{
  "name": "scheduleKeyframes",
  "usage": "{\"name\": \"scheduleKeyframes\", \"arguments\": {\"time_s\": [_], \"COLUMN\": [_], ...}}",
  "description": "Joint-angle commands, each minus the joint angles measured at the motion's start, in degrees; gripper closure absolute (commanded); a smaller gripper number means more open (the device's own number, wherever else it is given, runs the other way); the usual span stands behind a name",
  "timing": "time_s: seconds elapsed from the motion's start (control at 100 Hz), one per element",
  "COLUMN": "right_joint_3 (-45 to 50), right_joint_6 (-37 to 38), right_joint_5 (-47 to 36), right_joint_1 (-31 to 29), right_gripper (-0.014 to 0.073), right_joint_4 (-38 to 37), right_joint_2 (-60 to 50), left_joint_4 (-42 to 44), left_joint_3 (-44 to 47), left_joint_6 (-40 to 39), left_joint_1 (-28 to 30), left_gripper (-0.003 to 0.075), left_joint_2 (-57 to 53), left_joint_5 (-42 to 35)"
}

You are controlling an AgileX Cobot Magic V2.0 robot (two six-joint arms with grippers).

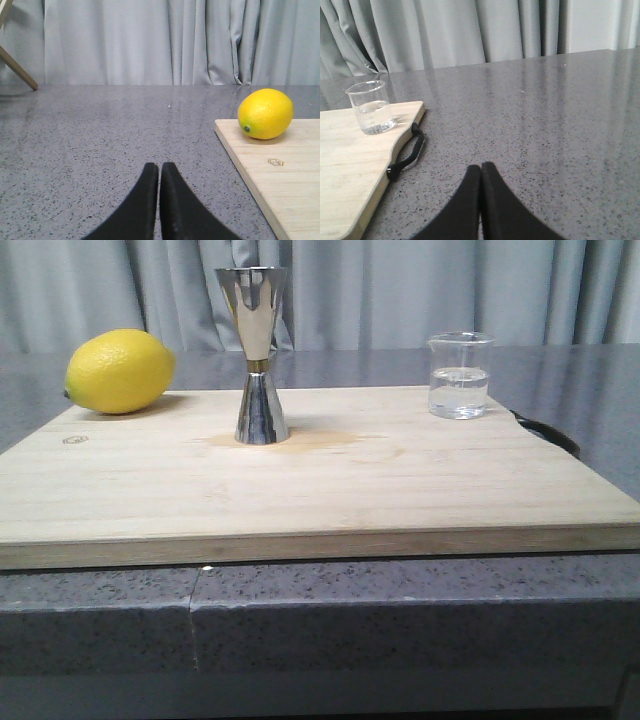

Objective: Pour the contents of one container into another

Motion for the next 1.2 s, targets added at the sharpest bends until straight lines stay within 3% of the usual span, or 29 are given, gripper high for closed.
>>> {"name": "scheduleKeyframes", "arguments": {"time_s": [0.0, 0.8, 0.97, 1.19], "right_joint_3": [1.4, 1.4, 1.2, -6.6], "right_joint_6": [-0.2, -0.2, -0.2, -0.2], "right_joint_5": [-4.3, -5.3, -9.8, -3.0], "right_joint_1": [-0.3, -0.3, -0.3, -0.3], "right_gripper": [0.0664, 0.0664, 0.0664, 0.0664], "right_joint_4": [-0.1, -0.1, -0.1, -0.1], "right_joint_2": [-1.0, -1.0, -1.0, 0.6], "left_joint_4": [-0.4, -0.4, -0.9, -2.9], "left_joint_3": [0.7, 0.7, -0.2, -8.3], "left_joint_6": [-0.6, -0.6, -0.6, -0.6], "left_joint_1": [0.3, 0.3, 0.2, 0.2], "left_gripper": [0.0739, 0.0739, 0.0739, 0.0739], "left_joint_2": [-1.5, -1.5, -1.5, 0.3], "left_joint_5": [-4.7, -6.9, -9.1, 0.3]}}
